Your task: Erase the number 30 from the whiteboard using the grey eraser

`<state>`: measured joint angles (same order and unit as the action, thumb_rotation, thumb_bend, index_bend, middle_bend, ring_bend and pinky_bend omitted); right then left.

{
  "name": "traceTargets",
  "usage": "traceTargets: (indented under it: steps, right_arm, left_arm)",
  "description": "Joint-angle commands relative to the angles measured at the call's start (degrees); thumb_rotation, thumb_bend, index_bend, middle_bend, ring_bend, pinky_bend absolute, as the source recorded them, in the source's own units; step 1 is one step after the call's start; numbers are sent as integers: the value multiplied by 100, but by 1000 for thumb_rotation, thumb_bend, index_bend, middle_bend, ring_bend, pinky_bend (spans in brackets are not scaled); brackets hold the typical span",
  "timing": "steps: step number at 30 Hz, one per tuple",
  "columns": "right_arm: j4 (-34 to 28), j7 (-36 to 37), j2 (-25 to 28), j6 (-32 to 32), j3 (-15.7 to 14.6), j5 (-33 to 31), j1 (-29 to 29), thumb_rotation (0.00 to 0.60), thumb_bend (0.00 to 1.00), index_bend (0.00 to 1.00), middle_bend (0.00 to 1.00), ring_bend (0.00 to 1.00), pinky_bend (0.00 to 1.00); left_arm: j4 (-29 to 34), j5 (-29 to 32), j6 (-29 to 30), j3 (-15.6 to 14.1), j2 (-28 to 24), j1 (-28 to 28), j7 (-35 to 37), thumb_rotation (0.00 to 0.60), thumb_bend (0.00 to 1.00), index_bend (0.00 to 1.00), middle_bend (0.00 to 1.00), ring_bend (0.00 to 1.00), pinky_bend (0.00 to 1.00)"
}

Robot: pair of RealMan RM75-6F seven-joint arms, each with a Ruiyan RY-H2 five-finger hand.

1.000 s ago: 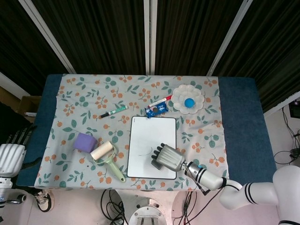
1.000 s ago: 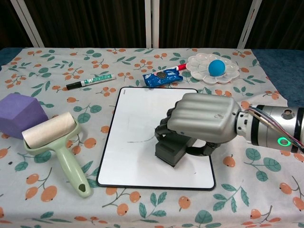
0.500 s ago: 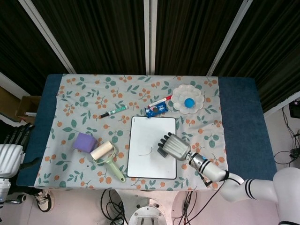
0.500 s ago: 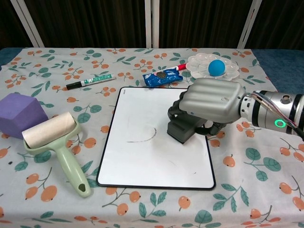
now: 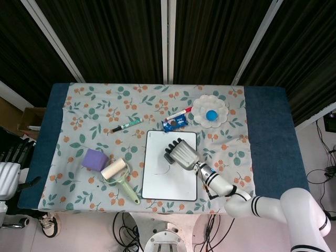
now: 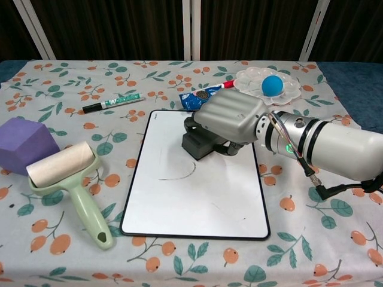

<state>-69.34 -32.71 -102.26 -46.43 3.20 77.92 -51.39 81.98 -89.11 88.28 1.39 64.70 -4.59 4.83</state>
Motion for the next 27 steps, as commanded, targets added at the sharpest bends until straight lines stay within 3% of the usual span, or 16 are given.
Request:
traceTargets:
  steps: [1,17,22,27]
  right_arm:
    - [-189,-5,-20,-2,-78,131,-19,600,318,563,548,445,483]
    - [-1443,-181,379,-124,-445,667,72,600,317,568,553,448,484]
    - [-1246,-234,343,-129,-318,549,86,600,317,568,554,448,484]
    - [-644,-367,167,-45,-92,238,58,600,317,568,554,448,484]
  left_arm:
    - [-13,2,8,0,-4,9,16,600,0,74,55,68,163]
    - [-4,-43,36,-1,11,7,19,600,0,74,55,68,163]
    - [5,-55,33,0,12,-1,19,600,0,74,55,68,162]
    - [-20,-48,24,2,17,-4,46,600,0,74,55,68,162]
